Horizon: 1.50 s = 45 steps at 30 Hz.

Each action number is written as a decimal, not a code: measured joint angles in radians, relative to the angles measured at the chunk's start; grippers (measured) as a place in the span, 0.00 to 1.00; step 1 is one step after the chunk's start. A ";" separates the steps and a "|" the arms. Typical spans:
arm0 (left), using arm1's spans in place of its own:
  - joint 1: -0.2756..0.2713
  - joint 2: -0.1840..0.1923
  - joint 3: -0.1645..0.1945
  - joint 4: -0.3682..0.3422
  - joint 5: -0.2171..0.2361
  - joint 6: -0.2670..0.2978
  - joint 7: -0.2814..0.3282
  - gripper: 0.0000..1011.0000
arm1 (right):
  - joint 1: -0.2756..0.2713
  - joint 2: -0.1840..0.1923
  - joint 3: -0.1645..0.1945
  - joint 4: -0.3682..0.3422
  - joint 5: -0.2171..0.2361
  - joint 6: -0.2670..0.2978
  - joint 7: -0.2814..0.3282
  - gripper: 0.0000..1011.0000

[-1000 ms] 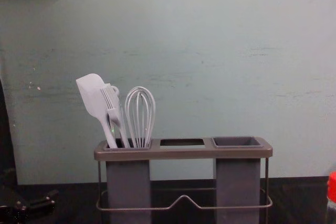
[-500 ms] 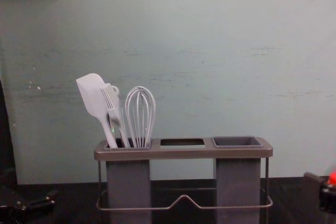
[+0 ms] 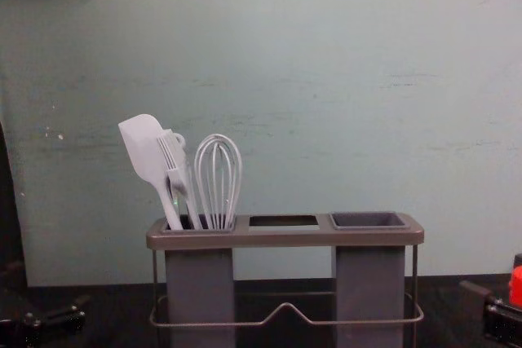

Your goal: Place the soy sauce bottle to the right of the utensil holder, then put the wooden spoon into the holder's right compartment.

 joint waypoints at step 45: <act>0.000 0.000 0.000 0.000 0.000 0.000 0.000 1.00 | 0.295 -0.128 0.066 0.222 -0.028 0.115 0.131 0.37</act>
